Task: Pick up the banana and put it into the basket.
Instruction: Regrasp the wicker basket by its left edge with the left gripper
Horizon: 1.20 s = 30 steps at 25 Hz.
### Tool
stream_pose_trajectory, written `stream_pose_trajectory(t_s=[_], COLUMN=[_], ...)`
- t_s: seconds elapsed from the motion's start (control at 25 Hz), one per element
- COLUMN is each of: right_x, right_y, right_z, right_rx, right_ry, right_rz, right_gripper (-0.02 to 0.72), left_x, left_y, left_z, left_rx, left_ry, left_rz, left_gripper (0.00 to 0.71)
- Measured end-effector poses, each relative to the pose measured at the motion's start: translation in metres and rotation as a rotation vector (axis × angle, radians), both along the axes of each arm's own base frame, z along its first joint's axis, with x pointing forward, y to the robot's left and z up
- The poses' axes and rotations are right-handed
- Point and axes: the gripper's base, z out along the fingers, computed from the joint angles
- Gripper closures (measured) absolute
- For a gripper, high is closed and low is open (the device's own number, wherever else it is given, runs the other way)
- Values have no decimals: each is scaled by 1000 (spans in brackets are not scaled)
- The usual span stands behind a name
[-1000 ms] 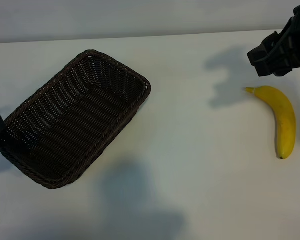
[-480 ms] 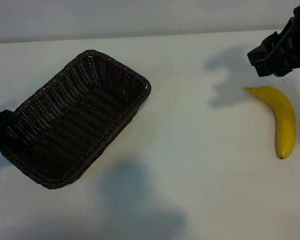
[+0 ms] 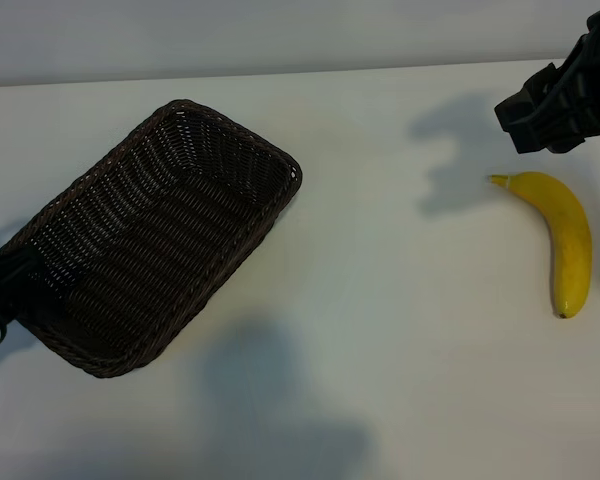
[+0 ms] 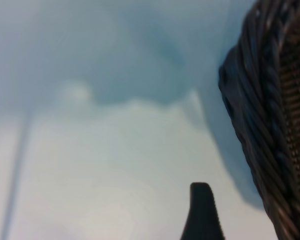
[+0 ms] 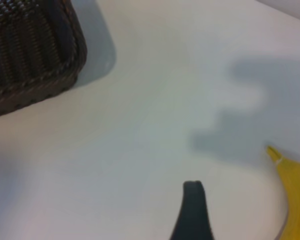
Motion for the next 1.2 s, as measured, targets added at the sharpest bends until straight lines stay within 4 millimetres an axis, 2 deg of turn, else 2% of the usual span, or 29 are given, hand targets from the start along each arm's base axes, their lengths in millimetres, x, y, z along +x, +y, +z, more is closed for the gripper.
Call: stream_pose_trajectory(t_s=[0.4,0.84,1.2], right_x=[0,0,0], right_y=[0,0,0], right_z=[0,0,0], right_rx=[0,0,0], right_ry=[0,0,0], right_rz=[0,0,0], right_gripper=[123,123,123], left_x=[7,27,37], left_y=[5,2,0], left_z=[2,-29,-46], left_rx=[12,-15,-34], left_ry=[-69,6,30], left_rz=[82,95,108], left_gripper=[164,164,164])
